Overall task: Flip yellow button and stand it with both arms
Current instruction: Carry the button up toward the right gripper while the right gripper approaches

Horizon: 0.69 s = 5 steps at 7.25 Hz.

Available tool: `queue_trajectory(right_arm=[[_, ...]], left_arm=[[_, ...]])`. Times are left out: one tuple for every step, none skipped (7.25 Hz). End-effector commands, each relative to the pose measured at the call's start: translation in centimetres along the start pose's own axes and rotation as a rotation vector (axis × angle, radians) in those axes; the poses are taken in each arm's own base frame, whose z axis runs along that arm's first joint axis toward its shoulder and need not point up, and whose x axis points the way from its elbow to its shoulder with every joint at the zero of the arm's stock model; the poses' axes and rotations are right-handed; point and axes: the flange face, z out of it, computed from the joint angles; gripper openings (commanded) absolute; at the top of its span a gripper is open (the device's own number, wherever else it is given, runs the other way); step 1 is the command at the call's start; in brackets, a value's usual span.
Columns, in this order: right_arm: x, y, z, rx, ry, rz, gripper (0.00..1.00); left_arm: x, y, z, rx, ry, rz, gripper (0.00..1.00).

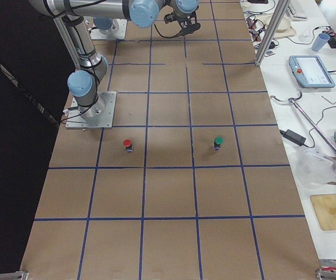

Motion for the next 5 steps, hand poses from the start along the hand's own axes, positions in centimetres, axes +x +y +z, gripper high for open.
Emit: queue_trajectory(right_arm=[[-1.5,-1.1,1.0,-0.16,-0.089,0.163,1.0],[-1.8,-1.1,1.1,-0.204,-0.11,0.216,1.0],[-2.3,-0.6,0.9,-0.255,-0.147,0.265,1.0],[-2.4,-0.3,1.0,-0.272,-0.156,0.268,1.0],[-2.6,-0.1,1.4,-0.314,-0.178,0.278,1.0]], left_arm=[[2.8,-0.7,1.3,0.045,0.13,-0.098,0.09],[4.4,-0.5,1.8,0.037,0.141,-0.126,0.09],[5.0,-0.8,1.8,0.063,0.203,-0.167,0.09],[5.1,-1.2,1.8,0.077,0.231,-0.199,0.09],[5.7,-1.9,1.3,0.11,0.255,-0.231,0.09]])
